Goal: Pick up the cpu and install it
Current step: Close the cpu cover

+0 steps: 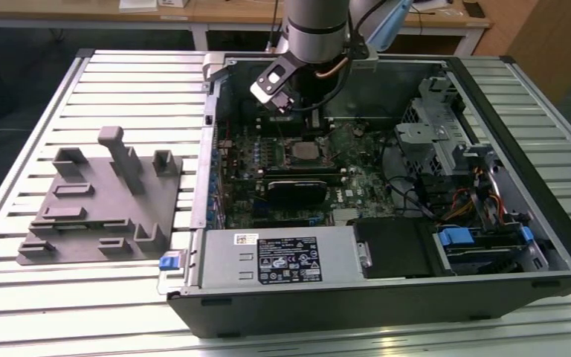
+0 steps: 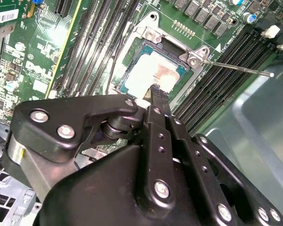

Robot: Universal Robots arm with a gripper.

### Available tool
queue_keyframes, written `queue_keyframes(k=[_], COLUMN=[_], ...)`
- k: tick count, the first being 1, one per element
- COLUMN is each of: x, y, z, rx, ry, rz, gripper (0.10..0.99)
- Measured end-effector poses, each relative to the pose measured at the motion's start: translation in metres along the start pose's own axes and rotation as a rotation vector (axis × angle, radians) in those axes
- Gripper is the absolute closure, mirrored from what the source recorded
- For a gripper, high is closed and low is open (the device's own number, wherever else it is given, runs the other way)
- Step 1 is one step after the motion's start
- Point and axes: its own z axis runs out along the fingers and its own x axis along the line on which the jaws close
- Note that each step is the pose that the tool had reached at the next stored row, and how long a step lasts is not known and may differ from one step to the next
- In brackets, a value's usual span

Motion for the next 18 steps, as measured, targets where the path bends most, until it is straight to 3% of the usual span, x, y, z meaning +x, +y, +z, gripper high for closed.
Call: queue_keyframes(k=[4,11,18], x=[0.0002,0.0011,-0.0021], y=[0.0003,0.0022,0.0026], z=[-0.0055,-0.0354,-0.0367], rx=[0.000,0.000,0.000], ry=[0.0005,0.0006,0.0007], rz=[0.000,0.000,0.001], gripper=[0.980,0.980,0.980])
